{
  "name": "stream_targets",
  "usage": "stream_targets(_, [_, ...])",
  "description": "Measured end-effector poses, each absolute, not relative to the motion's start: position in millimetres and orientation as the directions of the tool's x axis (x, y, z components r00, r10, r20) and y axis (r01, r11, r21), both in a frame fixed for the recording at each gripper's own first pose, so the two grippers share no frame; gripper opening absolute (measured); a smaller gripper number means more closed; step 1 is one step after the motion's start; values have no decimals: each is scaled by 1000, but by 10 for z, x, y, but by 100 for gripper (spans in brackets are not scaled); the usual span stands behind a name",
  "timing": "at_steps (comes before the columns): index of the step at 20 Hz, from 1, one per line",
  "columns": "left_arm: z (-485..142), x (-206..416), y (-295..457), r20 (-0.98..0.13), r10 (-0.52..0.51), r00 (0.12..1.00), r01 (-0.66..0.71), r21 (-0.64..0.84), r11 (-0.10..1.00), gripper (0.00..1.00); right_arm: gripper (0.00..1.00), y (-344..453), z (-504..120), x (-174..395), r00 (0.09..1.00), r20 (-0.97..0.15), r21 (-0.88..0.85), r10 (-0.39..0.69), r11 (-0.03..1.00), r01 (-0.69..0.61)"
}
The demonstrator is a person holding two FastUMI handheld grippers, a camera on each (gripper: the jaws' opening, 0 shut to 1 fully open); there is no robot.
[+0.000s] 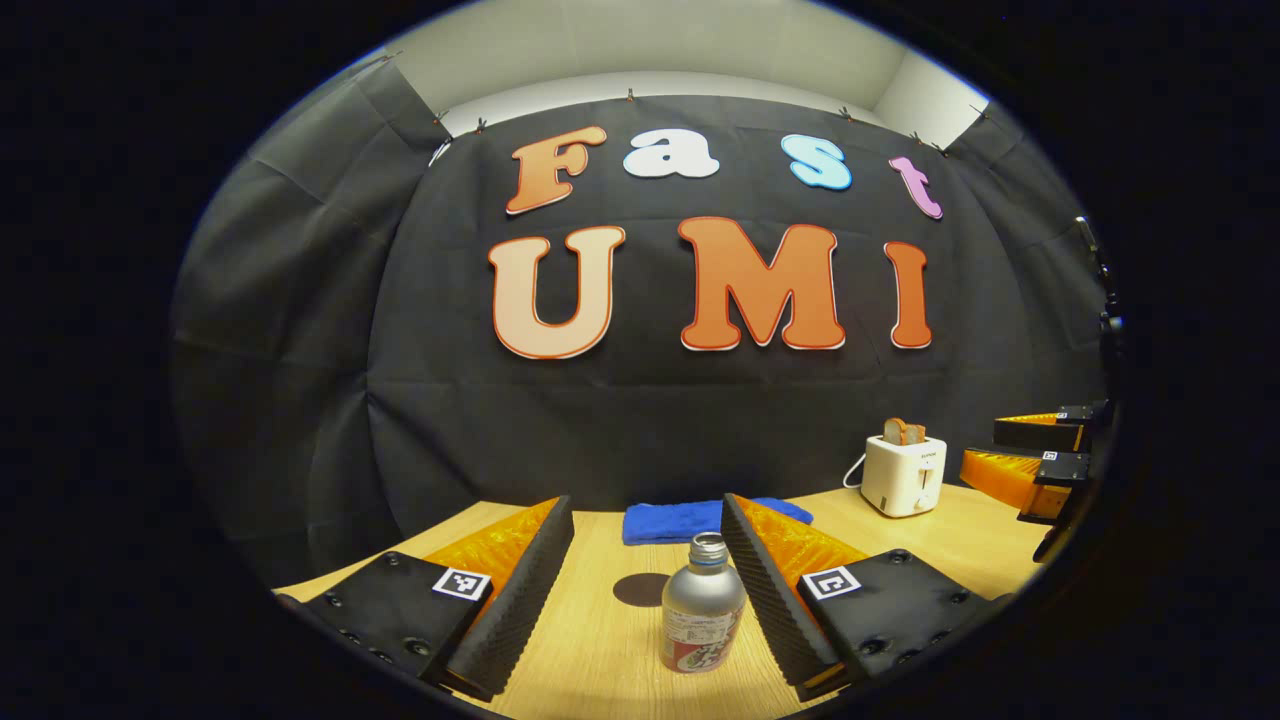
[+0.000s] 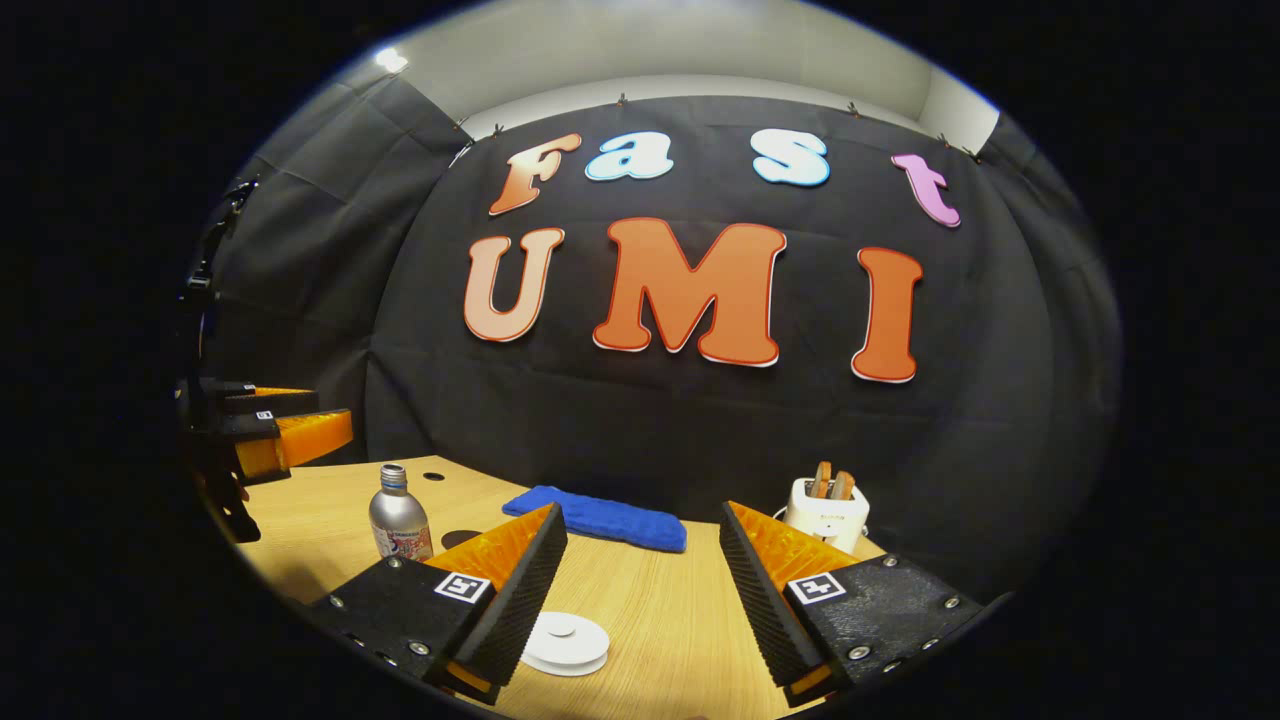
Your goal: Open the teacup lid with one hand, grasp the water bottle and pour water into the teacup with the other hand; after pouring, place the water bottle on the coaster and then close the teacup lid.
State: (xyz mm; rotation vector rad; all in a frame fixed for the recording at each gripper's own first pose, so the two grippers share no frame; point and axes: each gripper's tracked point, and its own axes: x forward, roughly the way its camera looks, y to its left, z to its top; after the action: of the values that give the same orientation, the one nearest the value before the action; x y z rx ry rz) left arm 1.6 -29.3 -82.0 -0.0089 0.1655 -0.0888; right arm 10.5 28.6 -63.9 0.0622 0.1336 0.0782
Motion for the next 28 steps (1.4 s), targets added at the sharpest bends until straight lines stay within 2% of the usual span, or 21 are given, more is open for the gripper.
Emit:
stream_targets(6, [-1316, -48, -454, -271, -121, 955, 119, -26, 993, 98, 93, 462, -1030, 95, 966, -213, 100, 144, 987, -125])
stream_targets(7, [-1373, -42, -475, -279, -126, 952, 123, -27, 992, 94, 93, 480, -1117, 98, 961, -234, 91, 147, 987, -129])
stream_targets(8, [-1435, -40, -458, -290, -125, 949, 123, -25, 992, 100, 92, 498, -1200, 113, 956, -252, 84, 148, 988, -131])
stream_targets(9, [-1487, -34, -459, -305, -124, 944, 123, -21, 992, 98, 91, 533, -1278, 119, 949, -272, 79, 156, 987, -140])
stream_targets(12, [-1660, -44, -439, -345, -119, 931, 125, -4, 992, 100, 91, 642, -1508, 107, 925, -330, 80, 187, 982, -170])
stream_targets(14, [-1730, -39, -473, -353, -128, 927, 130, -18, 991, 98, 90, 687, -1650, 106, 910, -364, 86, 198, 980, -179])
stream_targets(15, [-1767, -58, -470, -360, -132, 923, 134, -22, 991, 94, 88, 704, -1720, 119, 903, -380, 94, 202, 979, -180])
stream_targets(16, [-1800, -46, -476, -366, -135, 921, 136, -22, 990, 98, 86, 725, -1774, 113, 894, -395, 103, 210, 978, -184])
stream_targets(19, [-1838, -41, -511, -370, -142, 918, 145, -18, 989, 98, 81, 777, -1895, 120, 876, -424, 111, 231, 973, -203])
stream_targets(20, [-1855, -37, -507, -371, -143, 918, 147, -17, 989, 94, 81, 806, -1921, 124, 872, -427, 108, 239, 971, -214])
stream_targets(21, [-1870, -36, -508, -374, -144, 916, 149, -17, 989, 98, 78, 826, -1942, 135, 868, -431, 104, 246, 969, -223])
stream_targets(23, [-1893, -35, -515, -376, -147, 915, 151, -17, 988, 98, 72, 876, -2009, 144, 856, -444, 102, 263, 965, -244])
stream_targets(26, [-1938, -39, -542, -385, -151, 910, 156, -20, 988, 98, 71, 922, -2070, 138, 843, -464, 108, 273, 962, -252])
stream_targets(27, [-1963, -48, -545, -389, -152, 908, 157, -20, 987, 98, 59, 939, -2082, 147, 838, -468, 118, 282, 959, -257])
stream_targets(28, [-1985, -48, -544, -392, -152, 907, 157, -19, 987, 98, 54, 964, -2082, 150, 835, -467, 124, 290, 957, -262])
